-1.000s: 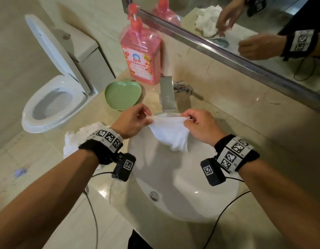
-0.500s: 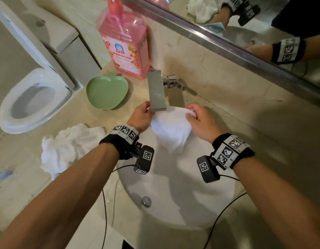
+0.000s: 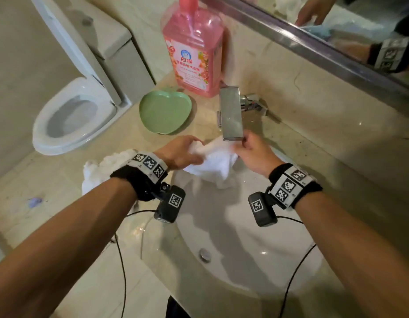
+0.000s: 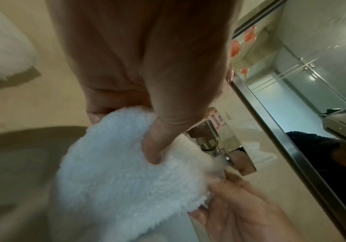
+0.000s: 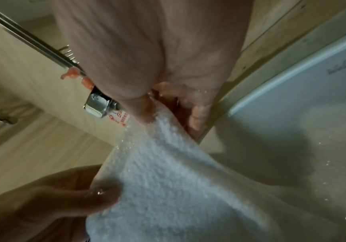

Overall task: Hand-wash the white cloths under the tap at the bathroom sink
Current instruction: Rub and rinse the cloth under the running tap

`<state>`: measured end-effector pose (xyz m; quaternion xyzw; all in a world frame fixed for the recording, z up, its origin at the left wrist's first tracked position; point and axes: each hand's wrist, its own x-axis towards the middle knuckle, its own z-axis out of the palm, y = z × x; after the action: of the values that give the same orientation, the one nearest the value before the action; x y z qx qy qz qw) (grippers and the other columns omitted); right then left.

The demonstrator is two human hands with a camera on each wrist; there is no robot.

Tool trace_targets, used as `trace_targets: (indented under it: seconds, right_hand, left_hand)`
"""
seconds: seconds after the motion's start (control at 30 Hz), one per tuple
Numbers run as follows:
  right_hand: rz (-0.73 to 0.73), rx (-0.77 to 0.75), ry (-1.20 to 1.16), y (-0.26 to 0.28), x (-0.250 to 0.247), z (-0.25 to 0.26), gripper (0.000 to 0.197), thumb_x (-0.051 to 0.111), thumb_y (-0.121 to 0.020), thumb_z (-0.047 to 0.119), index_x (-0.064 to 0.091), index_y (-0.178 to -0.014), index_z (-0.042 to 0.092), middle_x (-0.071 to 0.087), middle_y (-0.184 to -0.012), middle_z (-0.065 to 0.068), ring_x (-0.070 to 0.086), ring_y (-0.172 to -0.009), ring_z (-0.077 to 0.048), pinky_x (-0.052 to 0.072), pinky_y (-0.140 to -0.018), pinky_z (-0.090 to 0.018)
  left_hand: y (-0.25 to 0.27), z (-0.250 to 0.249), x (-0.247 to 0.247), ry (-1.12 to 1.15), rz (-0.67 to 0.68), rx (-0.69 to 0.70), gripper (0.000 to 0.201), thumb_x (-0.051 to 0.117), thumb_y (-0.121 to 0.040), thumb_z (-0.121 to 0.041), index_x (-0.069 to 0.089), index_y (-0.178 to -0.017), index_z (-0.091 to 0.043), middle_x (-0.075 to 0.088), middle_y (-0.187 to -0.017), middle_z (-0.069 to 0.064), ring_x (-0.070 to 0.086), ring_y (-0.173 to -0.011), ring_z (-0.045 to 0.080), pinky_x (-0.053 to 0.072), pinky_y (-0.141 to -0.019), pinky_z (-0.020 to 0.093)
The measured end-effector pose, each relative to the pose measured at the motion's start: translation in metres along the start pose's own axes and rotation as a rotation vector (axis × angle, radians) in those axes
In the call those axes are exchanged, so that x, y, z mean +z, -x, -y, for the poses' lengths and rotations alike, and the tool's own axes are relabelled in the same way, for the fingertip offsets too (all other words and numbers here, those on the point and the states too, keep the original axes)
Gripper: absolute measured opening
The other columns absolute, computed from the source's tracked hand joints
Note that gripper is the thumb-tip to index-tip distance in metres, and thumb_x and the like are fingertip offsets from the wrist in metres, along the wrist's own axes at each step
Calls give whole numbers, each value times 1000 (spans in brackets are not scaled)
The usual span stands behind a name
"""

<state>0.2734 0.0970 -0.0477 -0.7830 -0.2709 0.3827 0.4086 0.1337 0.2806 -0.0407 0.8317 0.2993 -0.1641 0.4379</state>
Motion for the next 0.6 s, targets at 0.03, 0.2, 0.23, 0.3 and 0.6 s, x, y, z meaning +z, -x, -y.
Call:
trace_targets:
  seconds: [0.03,0.2,0.23,0.3,0.6]
  right_hand:
    - [3,-8,42,-2,4,0,19,48,-101,19,60,-106,33,70,-102,-3,66,-92,-21,52,-81,-32]
    - [17,67,108,-7,14,-3,35,43,-105,40,62,-88,16,59,-74,-7,57,-66,-20,45,-51,-19]
    - [29,62,117,-6,14,-2,34,43,-104,40,63,-91,16,62,-78,-9,60,-71,-22,49,-59,-25]
    - [83,42,47,-4,12,-3,20,51,-102,36,65,-101,22,70,-92,-5,67,-85,-22,53,-78,-37]
    - [64,33,147,8,-15,-17,28,54,-100,39,61,-119,19,68,-106,6,63,-91,-2,49,-79,-33]
  left_hand:
    - [0,1,-1,-27,12,-1,52,74,-83,-25,54,-131,-19,57,-131,4,55,-117,24,43,-101,40]
    - [3,3,-3,115,66,52,27,61,-95,-19,56,-121,-17,64,-115,11,61,-104,30,48,-95,47]
    - [3,4,-2,133,50,61,24,60,-96,-18,56,-119,-17,65,-112,11,61,-99,27,49,-91,45]
    - [2,6,-1,237,8,61,18,58,-97,-15,55,-113,-20,64,-103,8,58,-89,21,50,-78,39]
    - [-19,-1,17,303,-96,26,29,62,-94,-34,56,-120,-20,62,-120,4,62,-106,26,52,-93,45]
